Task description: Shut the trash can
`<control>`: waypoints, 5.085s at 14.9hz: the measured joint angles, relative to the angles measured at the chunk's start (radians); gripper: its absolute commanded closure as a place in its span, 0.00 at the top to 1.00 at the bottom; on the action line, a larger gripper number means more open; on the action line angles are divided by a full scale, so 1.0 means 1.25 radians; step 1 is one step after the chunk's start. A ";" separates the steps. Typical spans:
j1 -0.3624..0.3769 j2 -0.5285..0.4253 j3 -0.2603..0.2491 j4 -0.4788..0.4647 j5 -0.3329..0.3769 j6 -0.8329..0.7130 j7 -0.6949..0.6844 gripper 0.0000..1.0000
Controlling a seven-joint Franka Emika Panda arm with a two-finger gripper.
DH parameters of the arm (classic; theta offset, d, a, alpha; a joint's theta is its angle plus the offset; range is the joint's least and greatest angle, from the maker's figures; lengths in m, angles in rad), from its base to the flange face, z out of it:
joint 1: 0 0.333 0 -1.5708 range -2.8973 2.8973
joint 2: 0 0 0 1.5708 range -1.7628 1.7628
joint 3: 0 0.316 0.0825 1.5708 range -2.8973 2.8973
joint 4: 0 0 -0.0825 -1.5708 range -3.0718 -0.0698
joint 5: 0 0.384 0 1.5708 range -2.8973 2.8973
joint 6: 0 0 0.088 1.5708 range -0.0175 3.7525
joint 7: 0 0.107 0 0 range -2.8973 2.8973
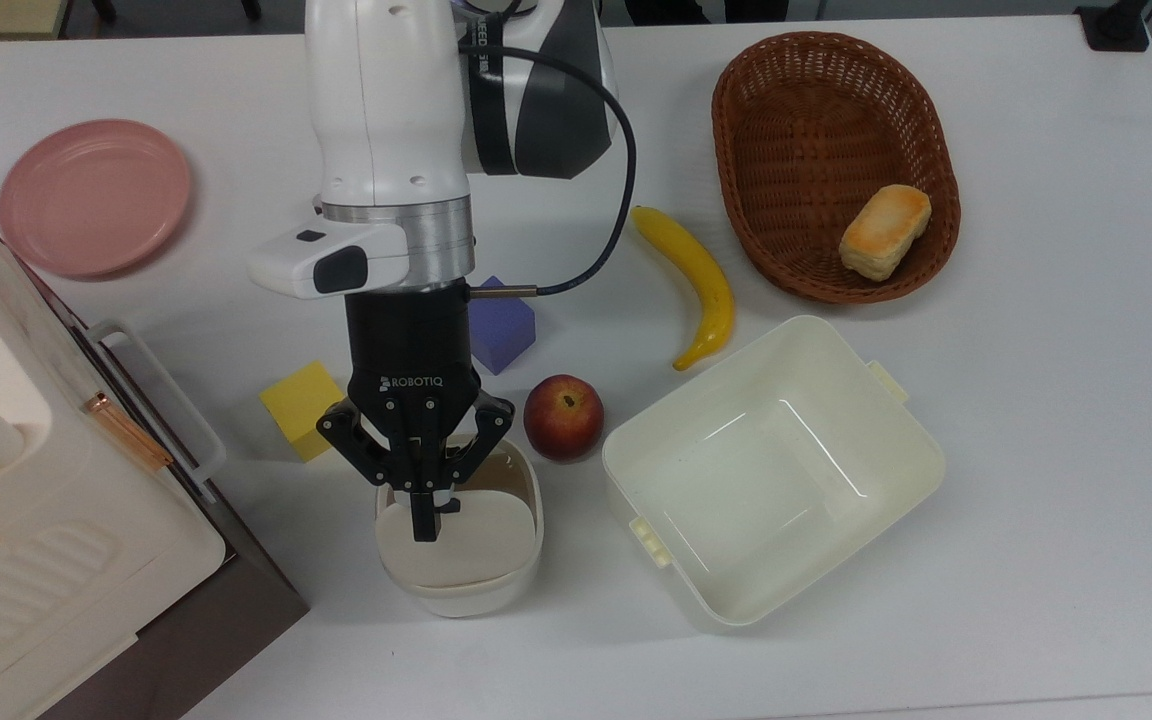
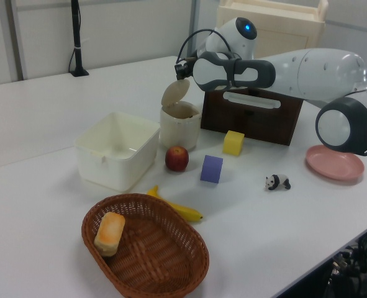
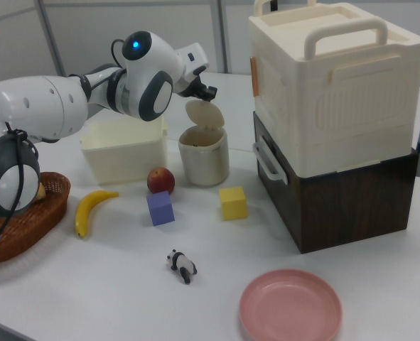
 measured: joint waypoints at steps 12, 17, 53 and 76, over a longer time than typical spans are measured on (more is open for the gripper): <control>0.006 -0.062 0.001 -0.111 -0.001 0.000 -0.057 0.00; 0.006 -0.079 0.001 -0.146 -0.001 0.000 -0.066 0.00; 0.010 -0.121 0.001 -0.280 -0.014 0.000 -0.105 0.00; -0.001 -0.513 -0.072 -0.305 0.033 -0.805 -0.095 1.00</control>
